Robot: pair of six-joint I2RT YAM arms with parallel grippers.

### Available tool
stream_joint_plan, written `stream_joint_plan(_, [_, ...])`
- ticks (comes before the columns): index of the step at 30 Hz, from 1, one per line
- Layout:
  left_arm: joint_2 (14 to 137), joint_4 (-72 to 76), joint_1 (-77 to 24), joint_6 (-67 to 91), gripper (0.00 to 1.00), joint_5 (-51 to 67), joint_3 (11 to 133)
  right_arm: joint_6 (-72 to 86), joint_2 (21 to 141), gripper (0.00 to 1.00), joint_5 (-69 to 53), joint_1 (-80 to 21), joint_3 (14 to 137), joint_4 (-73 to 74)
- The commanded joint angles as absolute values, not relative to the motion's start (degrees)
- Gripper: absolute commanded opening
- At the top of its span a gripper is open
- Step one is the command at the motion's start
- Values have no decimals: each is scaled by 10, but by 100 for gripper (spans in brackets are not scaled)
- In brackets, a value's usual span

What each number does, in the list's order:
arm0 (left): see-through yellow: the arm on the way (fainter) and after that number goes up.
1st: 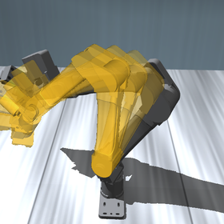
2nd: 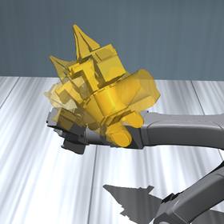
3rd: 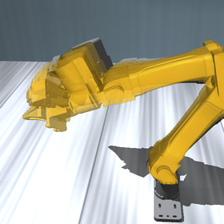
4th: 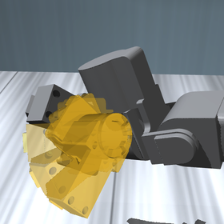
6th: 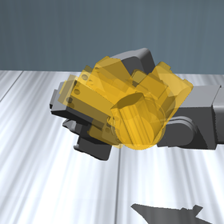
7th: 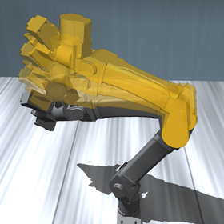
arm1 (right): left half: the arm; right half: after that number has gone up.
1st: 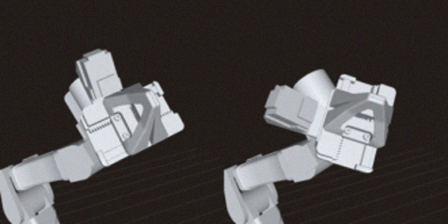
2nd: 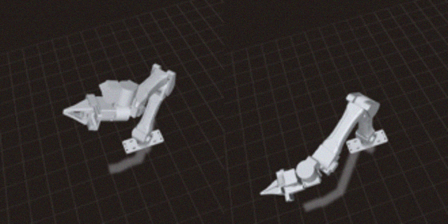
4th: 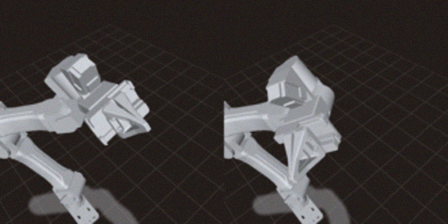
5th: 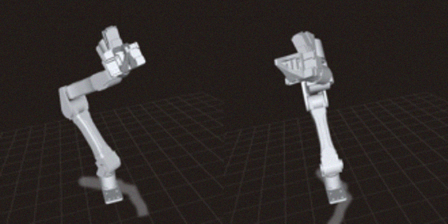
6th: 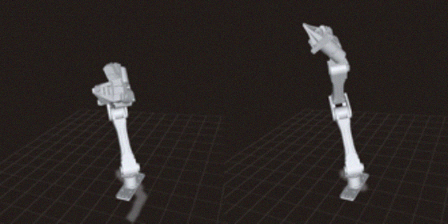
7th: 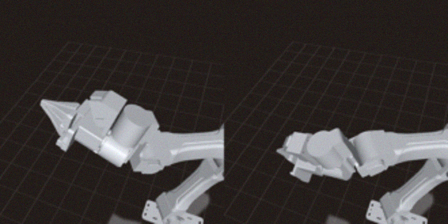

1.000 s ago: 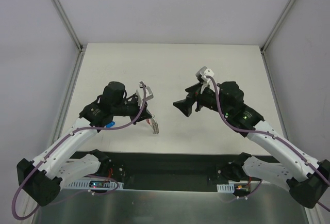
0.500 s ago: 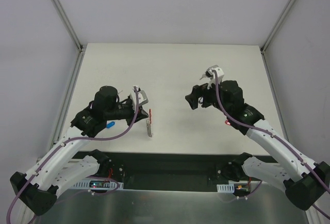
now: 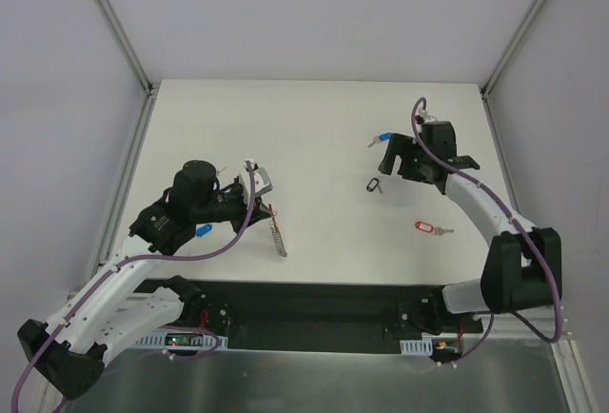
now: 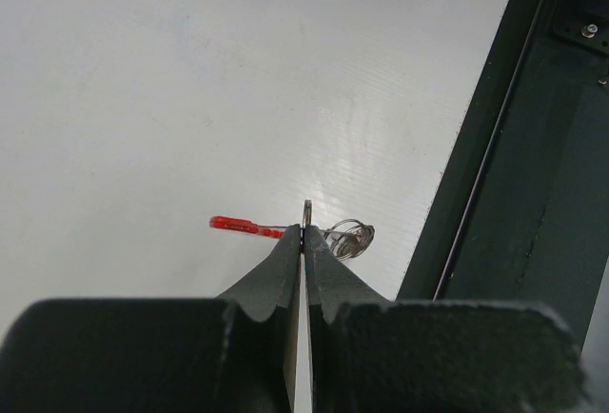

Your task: Put the keys on the keyring

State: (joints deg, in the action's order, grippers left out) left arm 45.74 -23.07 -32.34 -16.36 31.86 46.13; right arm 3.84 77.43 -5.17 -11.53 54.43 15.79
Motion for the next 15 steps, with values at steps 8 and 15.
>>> stream_joint_plan(8, [462, -217, -330, -174, 0, 317, 466, 77, 950, 98, -144, -112, 604, 110])
stream_joint_plan(15, [471, -217, -330, -173, 0, 323, 467, 74, 1003, 97, -141, -143, 606, 85])
